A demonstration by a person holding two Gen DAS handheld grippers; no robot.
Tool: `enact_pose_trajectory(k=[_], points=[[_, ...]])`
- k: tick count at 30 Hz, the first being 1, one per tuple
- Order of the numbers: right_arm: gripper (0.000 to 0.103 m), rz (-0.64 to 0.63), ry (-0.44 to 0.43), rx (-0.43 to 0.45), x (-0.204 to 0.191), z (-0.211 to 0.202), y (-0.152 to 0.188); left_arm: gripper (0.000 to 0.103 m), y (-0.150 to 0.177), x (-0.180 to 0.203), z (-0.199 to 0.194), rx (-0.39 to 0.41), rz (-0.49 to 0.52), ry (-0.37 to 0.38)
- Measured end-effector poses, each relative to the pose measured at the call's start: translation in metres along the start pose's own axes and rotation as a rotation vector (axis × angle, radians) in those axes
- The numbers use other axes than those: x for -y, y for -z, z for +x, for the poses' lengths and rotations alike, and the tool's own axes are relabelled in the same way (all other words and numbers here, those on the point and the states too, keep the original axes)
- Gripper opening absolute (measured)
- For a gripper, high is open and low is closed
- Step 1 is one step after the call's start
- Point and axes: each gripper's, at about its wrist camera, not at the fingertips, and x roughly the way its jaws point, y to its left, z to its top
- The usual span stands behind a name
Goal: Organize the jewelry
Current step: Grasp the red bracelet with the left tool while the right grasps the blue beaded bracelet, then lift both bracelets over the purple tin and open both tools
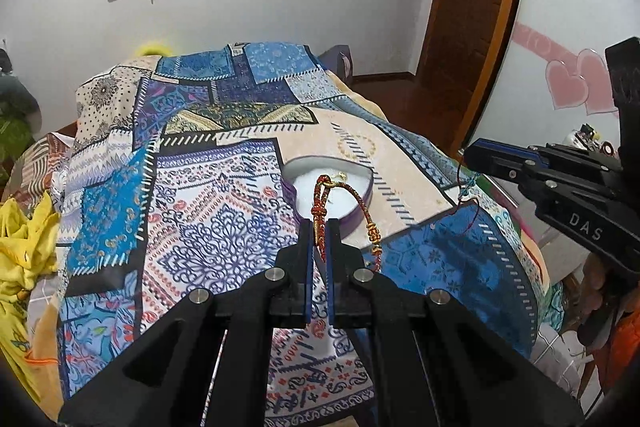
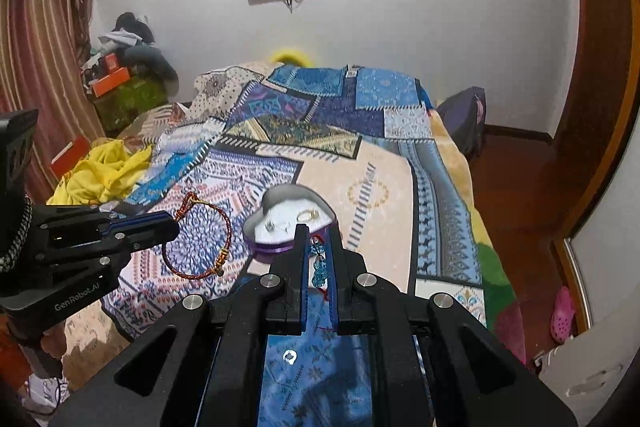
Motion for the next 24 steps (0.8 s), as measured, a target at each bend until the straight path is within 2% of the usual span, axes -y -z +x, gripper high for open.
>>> enact_pose_trajectory(k=[13,24], points=[[0.007,-0.006,-0.033,0.071,-0.007,0.011,-0.036,0.004,-0.021,-0.013,0.018,0.009,-0.019,-0.003],[0.007,-0.031,-0.081,0.070,-0.018,0.034,-0.052,0.004,-0.032,-0.021,0.050,-0.025,-0.022,0.006]])
